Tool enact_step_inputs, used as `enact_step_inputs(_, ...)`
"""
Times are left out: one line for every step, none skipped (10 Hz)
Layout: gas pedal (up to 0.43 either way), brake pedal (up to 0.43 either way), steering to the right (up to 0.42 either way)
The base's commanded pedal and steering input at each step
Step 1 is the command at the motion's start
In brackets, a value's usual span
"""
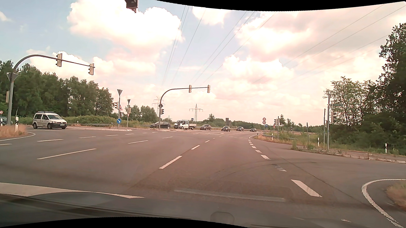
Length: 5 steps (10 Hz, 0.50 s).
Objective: Follow the waypoints while adhering to traffic rules and regulations
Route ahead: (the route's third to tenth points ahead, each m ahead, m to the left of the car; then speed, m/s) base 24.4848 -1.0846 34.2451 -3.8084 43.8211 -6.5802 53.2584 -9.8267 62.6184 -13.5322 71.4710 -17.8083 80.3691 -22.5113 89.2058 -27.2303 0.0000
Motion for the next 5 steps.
enact_step_inputs(0.000,0.500,0.019)
enact_step_inputs(0.000,0.500,0.020)
enact_step_inputs(0.000,0.500,0.020)
enact_step_inputs(0.000,0.500,0.020)
enact_step_inputs(0.000,0.500,0.020)
